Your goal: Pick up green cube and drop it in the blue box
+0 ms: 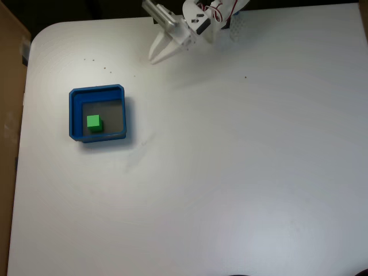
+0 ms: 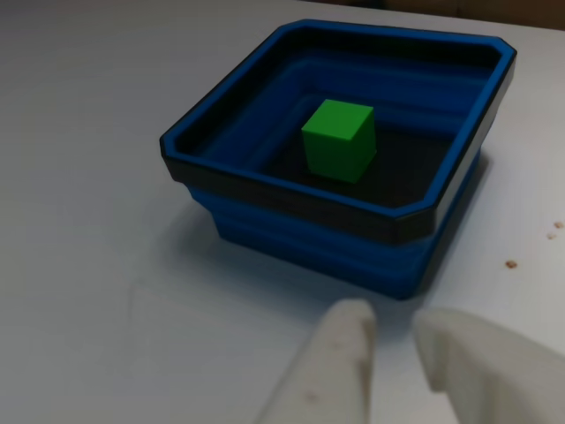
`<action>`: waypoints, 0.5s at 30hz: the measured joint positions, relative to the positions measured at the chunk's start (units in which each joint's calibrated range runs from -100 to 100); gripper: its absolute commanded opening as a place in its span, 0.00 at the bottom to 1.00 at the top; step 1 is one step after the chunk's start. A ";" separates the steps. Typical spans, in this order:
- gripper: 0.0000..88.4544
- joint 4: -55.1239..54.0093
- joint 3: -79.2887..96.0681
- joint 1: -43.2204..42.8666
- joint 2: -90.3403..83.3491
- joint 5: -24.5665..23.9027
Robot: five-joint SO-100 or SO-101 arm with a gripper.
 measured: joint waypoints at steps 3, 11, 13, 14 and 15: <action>0.01 0.00 0.00 -0.07 -2.83 0.00; 0.01 0.00 0.00 -5.19 -8.66 0.00; 0.01 0.00 0.00 -6.40 -9.40 0.00; 0.01 0.00 0.00 -6.90 -9.65 0.00; 0.01 0.00 0.00 -7.25 -9.74 0.00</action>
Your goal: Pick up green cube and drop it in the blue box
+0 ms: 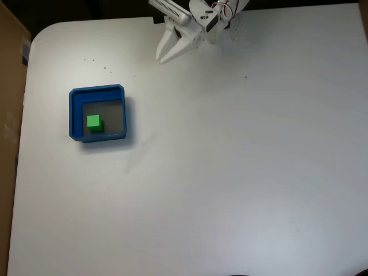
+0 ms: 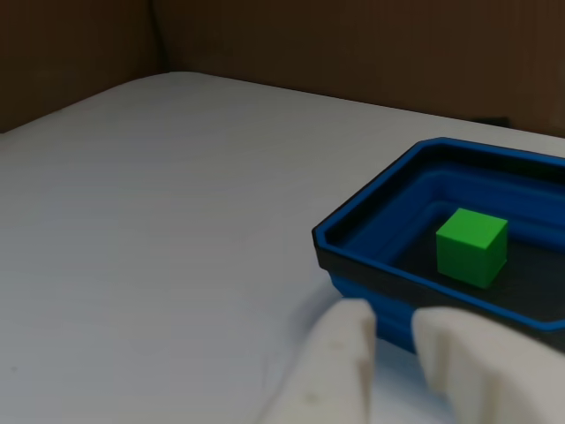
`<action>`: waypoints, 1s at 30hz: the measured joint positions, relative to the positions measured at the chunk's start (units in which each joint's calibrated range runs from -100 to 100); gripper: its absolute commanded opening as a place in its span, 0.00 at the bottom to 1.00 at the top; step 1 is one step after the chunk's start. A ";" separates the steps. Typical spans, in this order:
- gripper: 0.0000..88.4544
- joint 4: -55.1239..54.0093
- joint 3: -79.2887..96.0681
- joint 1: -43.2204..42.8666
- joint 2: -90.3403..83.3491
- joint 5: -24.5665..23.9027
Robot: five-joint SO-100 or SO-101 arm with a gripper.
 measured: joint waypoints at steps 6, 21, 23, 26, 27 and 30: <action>0.01 0.00 0.00 -3.06 0.00 -0.05; 0.01 0.00 0.00 -20.70 0.00 0.24; 0.01 0.00 0.00 -23.19 0.00 0.88; 0.01 0.00 0.00 -27.17 0.00 2.49; 0.01 0.00 0.00 -28.45 0.00 3.08; 0.01 0.00 0.00 -31.86 0.00 4.05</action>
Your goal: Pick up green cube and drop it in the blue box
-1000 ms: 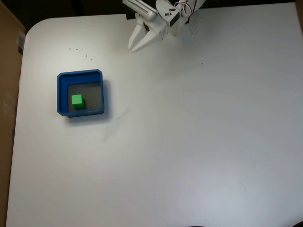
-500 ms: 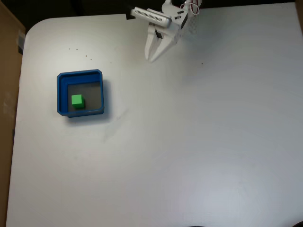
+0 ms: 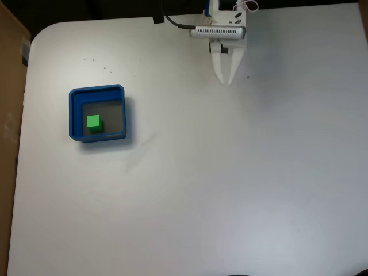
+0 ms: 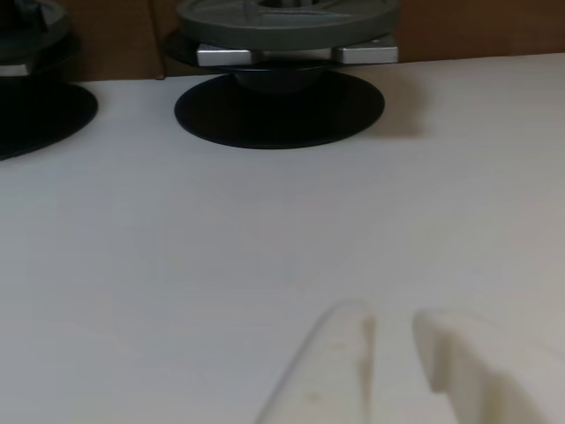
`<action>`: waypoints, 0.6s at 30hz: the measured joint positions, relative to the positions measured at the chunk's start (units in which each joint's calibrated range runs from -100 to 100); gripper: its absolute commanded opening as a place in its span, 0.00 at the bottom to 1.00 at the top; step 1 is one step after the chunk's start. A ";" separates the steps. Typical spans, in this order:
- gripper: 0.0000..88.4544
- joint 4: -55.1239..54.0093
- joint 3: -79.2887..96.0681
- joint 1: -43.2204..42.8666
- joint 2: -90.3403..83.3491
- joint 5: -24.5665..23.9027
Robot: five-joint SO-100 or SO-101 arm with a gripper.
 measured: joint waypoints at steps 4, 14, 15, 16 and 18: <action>0.01 0.00 0.00 -4.20 0.00 0.20; 0.01 0.17 0.00 -10.46 0.00 0.20; 0.01 0.58 0.00 -10.53 0.00 0.29; 0.01 1.24 0.00 -10.53 0.00 0.29; 0.01 3.38 0.00 -10.53 0.00 0.29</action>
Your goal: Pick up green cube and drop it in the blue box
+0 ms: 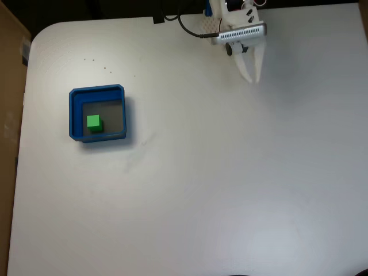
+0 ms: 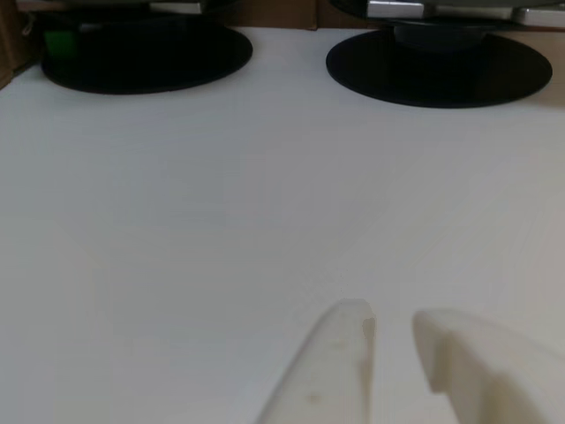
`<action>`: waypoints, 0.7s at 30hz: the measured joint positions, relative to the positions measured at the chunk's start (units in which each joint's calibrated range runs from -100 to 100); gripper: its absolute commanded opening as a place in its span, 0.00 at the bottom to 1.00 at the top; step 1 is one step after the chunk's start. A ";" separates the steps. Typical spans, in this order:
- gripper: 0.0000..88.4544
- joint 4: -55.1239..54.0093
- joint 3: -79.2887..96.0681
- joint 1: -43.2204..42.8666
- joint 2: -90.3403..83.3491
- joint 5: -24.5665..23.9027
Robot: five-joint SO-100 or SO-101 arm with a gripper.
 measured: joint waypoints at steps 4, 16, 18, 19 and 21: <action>0.01 4.13 0.00 0.00 0.00 -0.05; 0.01 10.81 0.00 0.07 0.00 -0.05; 0.01 10.81 0.00 1.21 0.00 -0.05; 0.01 10.81 0.00 1.92 0.00 -0.05; 0.01 10.81 0.00 2.56 0.00 -0.05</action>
